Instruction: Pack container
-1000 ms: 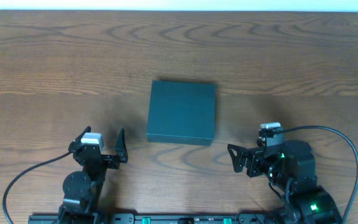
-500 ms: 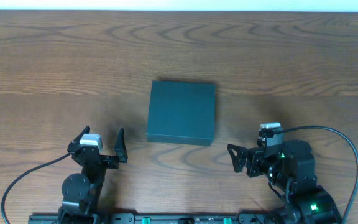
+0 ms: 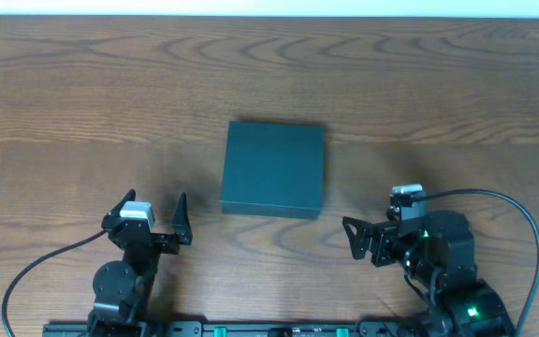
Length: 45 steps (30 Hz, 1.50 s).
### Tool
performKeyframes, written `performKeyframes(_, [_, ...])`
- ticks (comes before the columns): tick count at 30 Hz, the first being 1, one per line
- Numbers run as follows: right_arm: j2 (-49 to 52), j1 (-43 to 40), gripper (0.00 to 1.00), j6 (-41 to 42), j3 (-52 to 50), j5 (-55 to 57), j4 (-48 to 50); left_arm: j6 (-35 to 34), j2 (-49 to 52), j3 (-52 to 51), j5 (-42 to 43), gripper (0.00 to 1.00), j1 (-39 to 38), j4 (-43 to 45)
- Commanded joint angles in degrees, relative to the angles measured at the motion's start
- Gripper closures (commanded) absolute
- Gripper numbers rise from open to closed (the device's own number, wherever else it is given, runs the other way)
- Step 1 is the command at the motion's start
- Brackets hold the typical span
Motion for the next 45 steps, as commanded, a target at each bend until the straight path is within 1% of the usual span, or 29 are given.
performKeyframes(1, [-0.17, 0.33, 0.01, 0.35, 0.24, 0.17, 0.02, -0.22, -0.48, -2.16, -1.44, 0.04, -0.17, -0.44])
performKeyframes(6, [-0.63, 0.59, 0.01, -5.09, 0.02, 6.27, -0.79, -0.22, -0.48, -2.16, -1.44, 0.04, -0.17, -0.44])
performKeyframes(10, [-5.77, 0.87, 0.01, -10.32, -1.70, 13.22, -0.42, -0.22, -0.48, -2.16, -1.44, 0.04, -0.17, -0.44])
performKeyframes(15, [-13.42, 0.79, 0.01, -10.43, -7.10, 18.67, 2.67, -0.22, -0.48, -2.16, -1.44, 0.04, -0.17, -0.44])
performKeyframes(22, [-22.01, 0.44, 0.01, -10.12, -18.47, 18.78, 11.91, -0.22, -0.48, -2.16, -1.44, 0.04, -0.17, -0.44])
performKeyframes(30, [-24.22, 0.33, 0.01, -10.88, -18.69, 20.57, 13.33, -0.22, -0.48, -2.16, -1.44, 0.04, -0.17, -0.44])
performKeyframes(36, [-31.26, 0.07, 0.01, -10.88, -18.69, 20.55, 13.35, -0.22, -0.48, -2.16, -1.44, 0.04, -0.17, -0.44])
performKeyframes(45, [-31.15, 0.07, 0.01, -10.82, -18.69, 20.35, 13.31, -0.22, -0.48, -2.16, -1.44, 0.04, -0.17, -0.44])
